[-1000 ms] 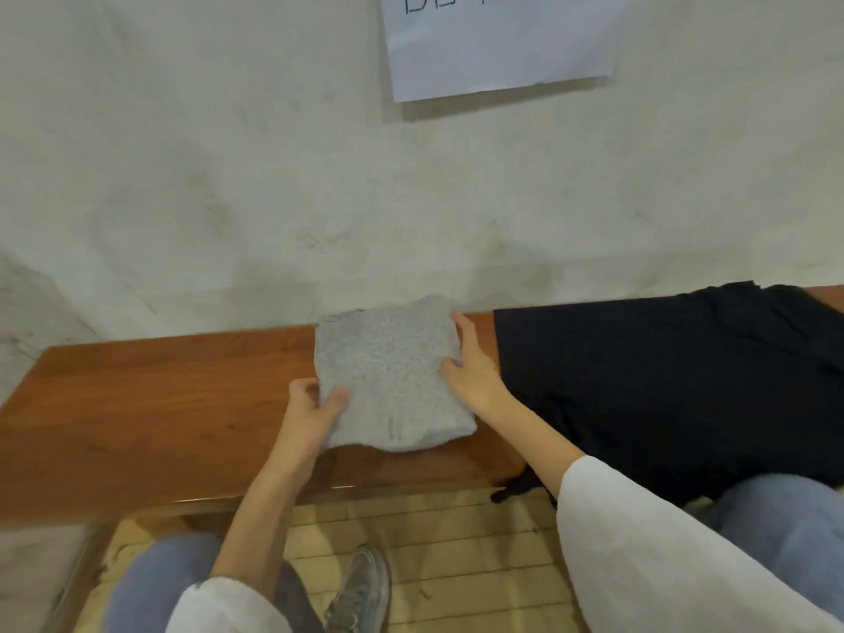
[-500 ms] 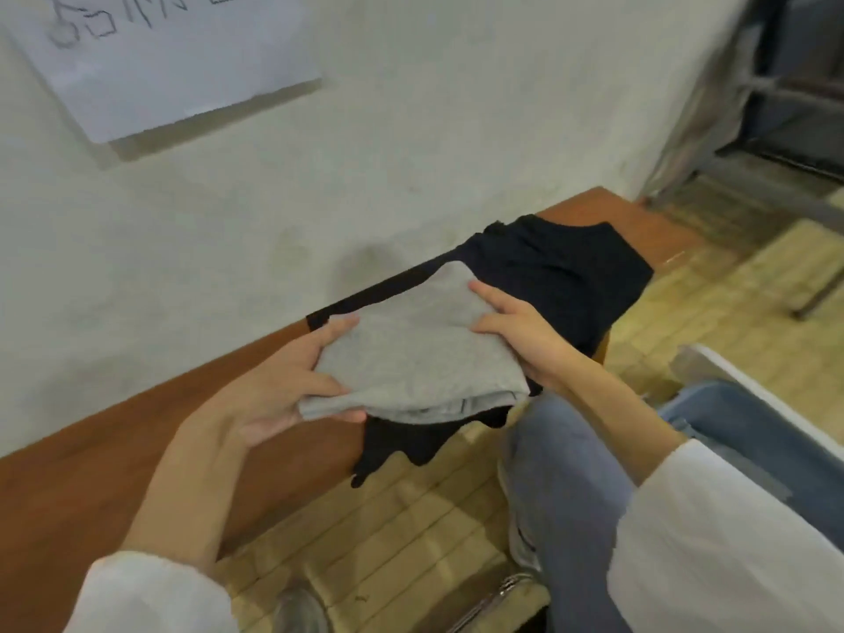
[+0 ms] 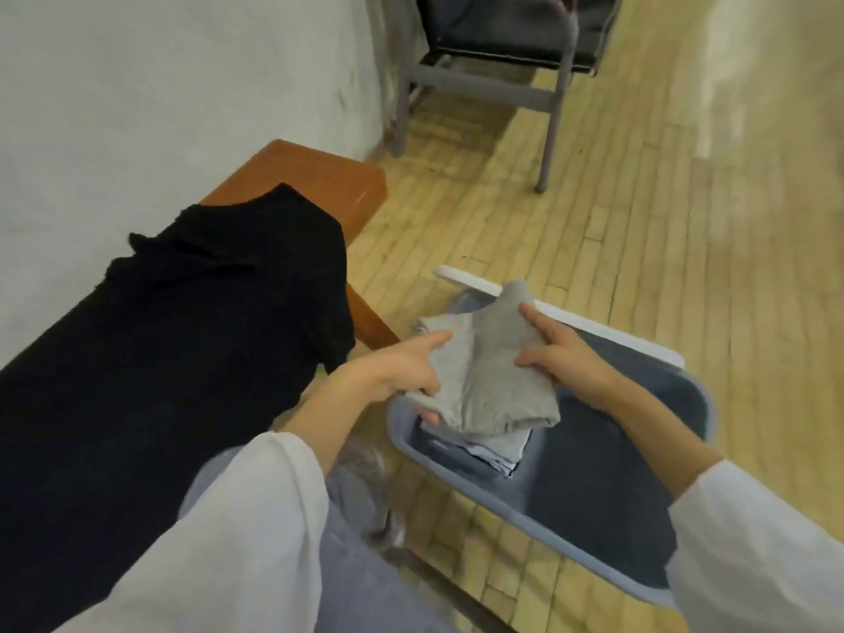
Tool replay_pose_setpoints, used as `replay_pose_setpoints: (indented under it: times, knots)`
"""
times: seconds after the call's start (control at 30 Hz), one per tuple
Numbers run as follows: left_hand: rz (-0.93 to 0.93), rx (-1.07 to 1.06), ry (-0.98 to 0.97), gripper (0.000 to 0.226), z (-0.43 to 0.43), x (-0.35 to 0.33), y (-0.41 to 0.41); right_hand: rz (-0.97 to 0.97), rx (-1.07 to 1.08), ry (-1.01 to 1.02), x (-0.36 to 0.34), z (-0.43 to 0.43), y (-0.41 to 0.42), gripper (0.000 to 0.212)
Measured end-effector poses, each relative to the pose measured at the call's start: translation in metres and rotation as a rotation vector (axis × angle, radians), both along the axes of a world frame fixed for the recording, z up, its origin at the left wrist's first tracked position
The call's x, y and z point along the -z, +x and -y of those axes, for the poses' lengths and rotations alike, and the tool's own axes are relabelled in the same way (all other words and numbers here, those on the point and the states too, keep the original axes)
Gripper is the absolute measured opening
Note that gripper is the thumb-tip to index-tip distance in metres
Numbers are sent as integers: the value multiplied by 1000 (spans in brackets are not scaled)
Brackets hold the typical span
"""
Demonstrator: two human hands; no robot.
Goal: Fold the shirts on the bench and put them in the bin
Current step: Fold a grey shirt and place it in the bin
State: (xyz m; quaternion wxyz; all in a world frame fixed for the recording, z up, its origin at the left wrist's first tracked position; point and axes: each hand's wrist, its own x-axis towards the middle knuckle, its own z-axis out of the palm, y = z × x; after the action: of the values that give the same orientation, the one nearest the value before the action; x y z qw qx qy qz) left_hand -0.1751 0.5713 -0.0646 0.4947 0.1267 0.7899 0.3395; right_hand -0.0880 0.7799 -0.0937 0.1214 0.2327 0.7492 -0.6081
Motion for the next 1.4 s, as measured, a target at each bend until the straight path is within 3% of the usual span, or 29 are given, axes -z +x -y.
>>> replay_pose_setpoints:
  times: [0.23, 0.4, 0.5, 0.63, 0.83, 0.9, 0.97, 1.03, 1.1, 1.2, 1.4]
  knots:
    - [0, 185, -126, 88, -85, 101, -10, 124, 74, 47, 98, -54, 17, 83]
    - [-221, 254, 3, 86, -99, 154, -34, -33, 114, 135, 155, -51, 7, 86]
    - [-232, 135, 34, 74, -97, 200, -44, -57, 191, 122, 206, -44, -1, 90]
    - [237, -323, -190, 58, -81, 266, -41, 86, 266, 86, 269, -35, 3, 94]
    - [86, -313, -189, 61, -55, 315, -28, 70, 305, 122, 292, -34, 9, 92]
    - [5, -204, -206, 59, -53, 312, -26, 113, 315, 167, 290, -29, 8, 88]
    - [-104, -16, -273, 58, -56, 310, -20, 205, 323, 378, 283, -22, 4, 83]
    - [-319, 165, -384, 54, -64, 301, -8, 132, 265, 749, 280, -15, -4, 78]
    - [-474, 262, -372, 47, -78, 293, 7, -20, 126, 918, 284, -9, -14, 71]
    - [-372, 378, -209, 53, -100, 289, 26, -31, -117, 915, 297, -7, -26, 65]
    - [-56, 675, -260, 84, -79, 291, 23, 218, -401, 964, 331, -27, -14, 72]
